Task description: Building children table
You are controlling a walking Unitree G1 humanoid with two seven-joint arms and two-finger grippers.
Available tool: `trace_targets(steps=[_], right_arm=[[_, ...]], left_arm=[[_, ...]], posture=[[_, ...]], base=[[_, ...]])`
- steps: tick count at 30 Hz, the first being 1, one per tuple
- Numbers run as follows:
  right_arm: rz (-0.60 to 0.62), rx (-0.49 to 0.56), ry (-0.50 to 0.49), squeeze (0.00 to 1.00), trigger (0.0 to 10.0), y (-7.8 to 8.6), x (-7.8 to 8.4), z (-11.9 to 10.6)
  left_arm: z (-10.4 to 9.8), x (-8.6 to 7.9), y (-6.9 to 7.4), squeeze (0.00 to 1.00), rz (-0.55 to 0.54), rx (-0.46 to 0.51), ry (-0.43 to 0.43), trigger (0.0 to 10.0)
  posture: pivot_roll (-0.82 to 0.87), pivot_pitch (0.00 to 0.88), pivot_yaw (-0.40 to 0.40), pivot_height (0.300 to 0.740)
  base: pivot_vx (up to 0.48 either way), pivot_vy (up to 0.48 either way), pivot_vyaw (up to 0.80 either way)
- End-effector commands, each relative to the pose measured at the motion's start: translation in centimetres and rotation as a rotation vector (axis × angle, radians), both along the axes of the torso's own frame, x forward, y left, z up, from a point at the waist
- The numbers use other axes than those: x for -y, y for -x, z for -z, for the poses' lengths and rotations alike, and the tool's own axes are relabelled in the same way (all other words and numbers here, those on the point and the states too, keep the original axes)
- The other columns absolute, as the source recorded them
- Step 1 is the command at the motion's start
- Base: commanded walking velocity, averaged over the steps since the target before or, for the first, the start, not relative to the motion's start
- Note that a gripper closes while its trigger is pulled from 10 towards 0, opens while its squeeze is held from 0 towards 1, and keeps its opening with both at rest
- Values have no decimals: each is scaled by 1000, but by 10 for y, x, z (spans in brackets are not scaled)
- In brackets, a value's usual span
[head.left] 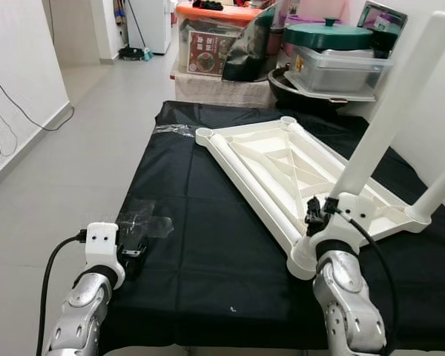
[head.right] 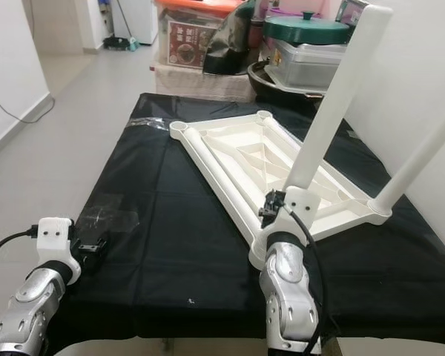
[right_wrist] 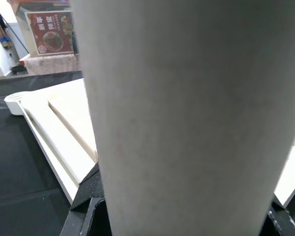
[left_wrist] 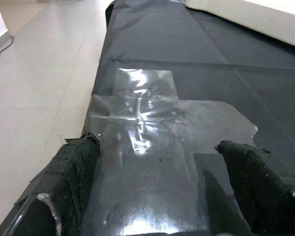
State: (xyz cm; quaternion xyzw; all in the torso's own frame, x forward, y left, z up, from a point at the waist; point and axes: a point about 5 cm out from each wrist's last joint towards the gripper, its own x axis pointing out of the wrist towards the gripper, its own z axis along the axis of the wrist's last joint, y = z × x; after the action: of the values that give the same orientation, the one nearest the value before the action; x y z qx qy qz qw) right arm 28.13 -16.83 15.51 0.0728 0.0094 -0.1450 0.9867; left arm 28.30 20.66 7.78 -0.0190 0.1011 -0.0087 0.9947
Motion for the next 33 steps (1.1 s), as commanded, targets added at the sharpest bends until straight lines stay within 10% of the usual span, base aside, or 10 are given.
trace_targets(steps=[1, 23, 25, 26, 33], right_arm=[[25, -66, -61, 0, 10000, 2, 6, 11], [-50, 19, 1, 0, 10000, 10, -6, 3], [-47, 37, 2, 153, 10000, 10, -5, 1], [-42, 46, -1, 922, 10000, 10, -5, 0], [-44, 110, -3, 1000, 10000, 13, -5, -9]], left_arm=[[2, 1, -1, 0, 9, -9, -11, 10000], [4, 1, 0, 0, 14, -11, -16, 10000], [4, 1, 0, 0, 14, -12, -17, 10000], [4, 1, 0, 0, 15, -12, -18, 10000], [4, 1, 0, 0, 16, -10, -21, 10000]], posture=[[104, 0, -67, 740], [101, 0, -66, 740], [103, 0, -65, 740], [103, 0, -65, 740], [101, 0, -60, 740]], base=[[0, 0, 0], [0, 0, 0], [0, 0, 0], [0, 0, 0], [0, 0, 0]])
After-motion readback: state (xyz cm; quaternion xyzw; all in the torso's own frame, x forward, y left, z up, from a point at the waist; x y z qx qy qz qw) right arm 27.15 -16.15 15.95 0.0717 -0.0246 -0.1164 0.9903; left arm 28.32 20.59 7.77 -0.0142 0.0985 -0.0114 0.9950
